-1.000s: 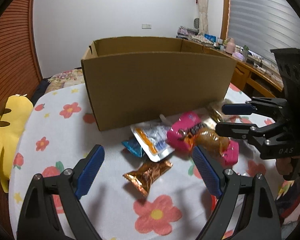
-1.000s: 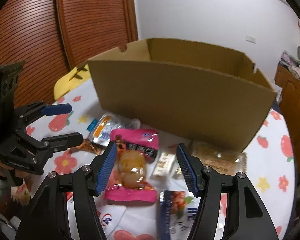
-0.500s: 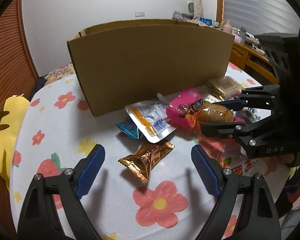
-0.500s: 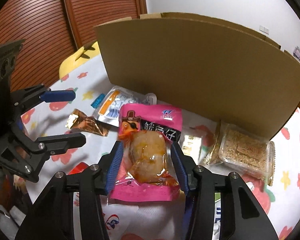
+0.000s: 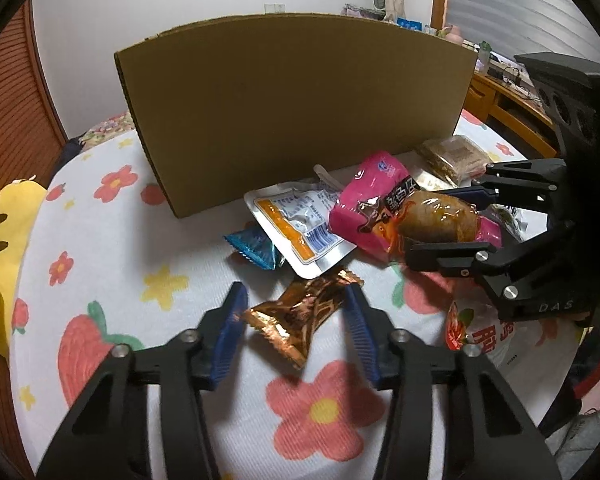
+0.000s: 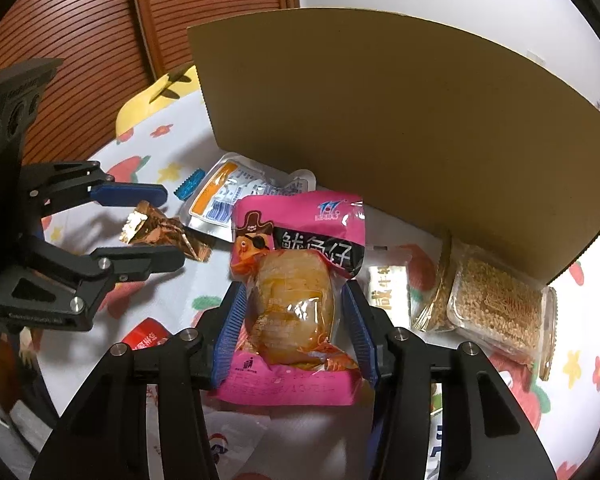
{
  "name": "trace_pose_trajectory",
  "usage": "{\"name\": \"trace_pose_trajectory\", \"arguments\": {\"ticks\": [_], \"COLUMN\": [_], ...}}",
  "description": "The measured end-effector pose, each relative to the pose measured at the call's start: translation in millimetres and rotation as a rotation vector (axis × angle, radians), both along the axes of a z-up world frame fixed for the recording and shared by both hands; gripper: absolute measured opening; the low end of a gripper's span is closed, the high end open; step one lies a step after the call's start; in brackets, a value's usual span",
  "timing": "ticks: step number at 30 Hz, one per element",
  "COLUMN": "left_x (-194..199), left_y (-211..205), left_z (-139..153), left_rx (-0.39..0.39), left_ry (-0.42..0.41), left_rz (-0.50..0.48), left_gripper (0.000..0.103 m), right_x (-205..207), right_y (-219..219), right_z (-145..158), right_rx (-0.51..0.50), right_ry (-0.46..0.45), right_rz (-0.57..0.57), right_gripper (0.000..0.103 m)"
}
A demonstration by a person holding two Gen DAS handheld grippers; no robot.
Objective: Organize snacks
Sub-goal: 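Grasp the gold wrapper with the left tool while the right tool grasps the pink packet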
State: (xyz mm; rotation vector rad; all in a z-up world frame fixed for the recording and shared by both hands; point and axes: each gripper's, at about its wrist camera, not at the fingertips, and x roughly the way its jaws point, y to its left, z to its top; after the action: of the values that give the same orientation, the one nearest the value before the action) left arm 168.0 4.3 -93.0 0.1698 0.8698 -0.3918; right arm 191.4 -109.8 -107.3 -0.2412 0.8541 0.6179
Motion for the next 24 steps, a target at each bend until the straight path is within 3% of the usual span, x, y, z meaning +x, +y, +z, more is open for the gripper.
{"name": "trace_pose_trajectory", "arguments": {"ticks": [10,16,18,24], "left_x": [-2.7,-6.9,-9.3,-19.9], "left_y": [-8.2,-8.6,-9.1,-1.0], "left_z": [0.3,1.7,2.5,2.4], "left_rx": [0.059,0.057,0.050,0.021], "left_ry": [0.015,0.019,0.018,0.005], "left_rz": [-0.040,-0.056,-0.062,-0.034], "left_gripper": [0.035,0.029,0.014,0.012], "right_x": [0.2,0.7,0.6,0.1], "right_y": [11.1,11.4,11.0,11.5], "right_z": [-3.8,-4.4,-4.1,-4.0], "right_rx": [-0.037,-0.034,-0.033,-0.034], "right_ry": [-0.021,-0.019,-0.019,-0.019], "right_rz": [-0.002,-0.002,-0.002,-0.002], "right_gripper": [0.050,0.050,0.050,0.050]}}
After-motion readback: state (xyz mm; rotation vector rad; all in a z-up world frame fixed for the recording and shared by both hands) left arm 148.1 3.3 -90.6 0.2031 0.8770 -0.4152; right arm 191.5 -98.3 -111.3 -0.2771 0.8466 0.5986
